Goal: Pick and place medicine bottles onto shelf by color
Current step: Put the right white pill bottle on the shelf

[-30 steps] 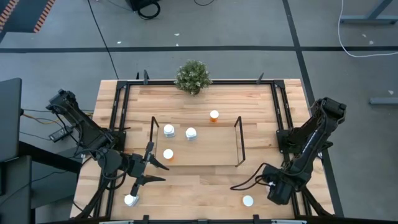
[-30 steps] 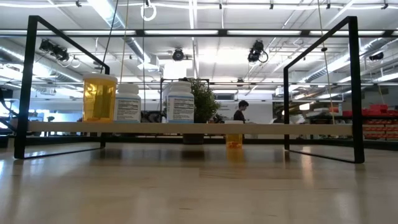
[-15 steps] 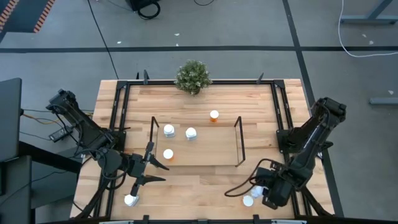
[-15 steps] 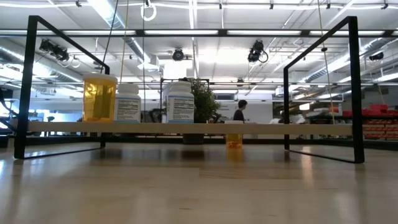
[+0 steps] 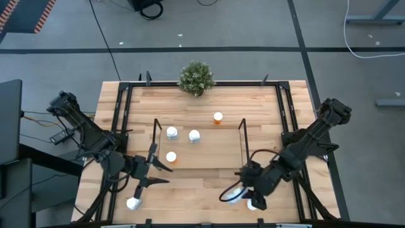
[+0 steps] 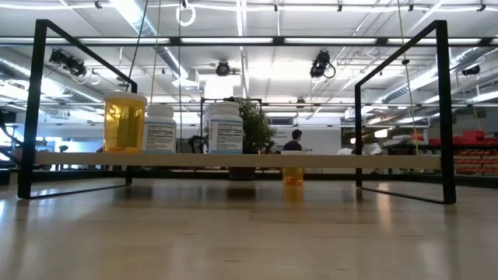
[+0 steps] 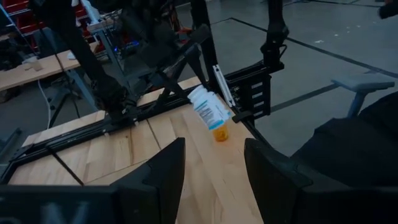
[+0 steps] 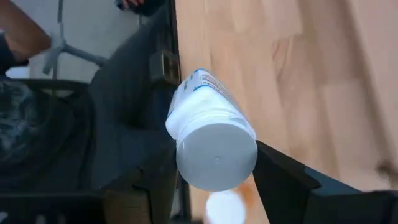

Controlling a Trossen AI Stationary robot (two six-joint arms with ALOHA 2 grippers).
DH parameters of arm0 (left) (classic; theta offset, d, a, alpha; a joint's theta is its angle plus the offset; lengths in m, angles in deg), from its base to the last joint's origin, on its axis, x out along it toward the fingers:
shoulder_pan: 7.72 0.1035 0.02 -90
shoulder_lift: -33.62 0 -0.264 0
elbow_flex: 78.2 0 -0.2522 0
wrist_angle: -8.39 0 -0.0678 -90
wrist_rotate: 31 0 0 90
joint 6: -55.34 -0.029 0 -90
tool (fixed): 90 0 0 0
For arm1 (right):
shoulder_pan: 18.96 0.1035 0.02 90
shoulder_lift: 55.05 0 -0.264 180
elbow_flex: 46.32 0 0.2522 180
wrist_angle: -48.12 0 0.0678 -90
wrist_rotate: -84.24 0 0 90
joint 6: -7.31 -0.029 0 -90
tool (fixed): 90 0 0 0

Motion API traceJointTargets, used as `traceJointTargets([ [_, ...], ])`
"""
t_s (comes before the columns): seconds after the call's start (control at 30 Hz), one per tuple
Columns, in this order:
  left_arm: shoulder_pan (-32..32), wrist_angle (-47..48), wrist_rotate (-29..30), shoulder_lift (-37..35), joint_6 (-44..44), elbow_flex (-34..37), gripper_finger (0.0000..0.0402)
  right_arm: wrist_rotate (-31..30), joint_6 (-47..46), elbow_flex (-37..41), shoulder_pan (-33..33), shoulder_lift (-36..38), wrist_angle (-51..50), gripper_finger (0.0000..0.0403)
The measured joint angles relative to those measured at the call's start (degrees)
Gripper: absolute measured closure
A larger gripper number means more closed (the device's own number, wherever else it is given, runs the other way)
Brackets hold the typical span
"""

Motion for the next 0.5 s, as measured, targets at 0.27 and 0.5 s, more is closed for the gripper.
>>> traceJointTargets([
  [0.27, 1.3, 1.5, 0.0, 0.0, 1.4, 0.0, 0.0228, -0.1, 12.6, 0.0, -7.2, 0.0, 1.2, 0.0205],
  [0.5, 1.3, 1.2, 0.0, 0.0, 1.4, 0.0, 0.0229, -0.2, 22.9, 0.0, -15.2, 0.0, 1.5, 0.0205],
])
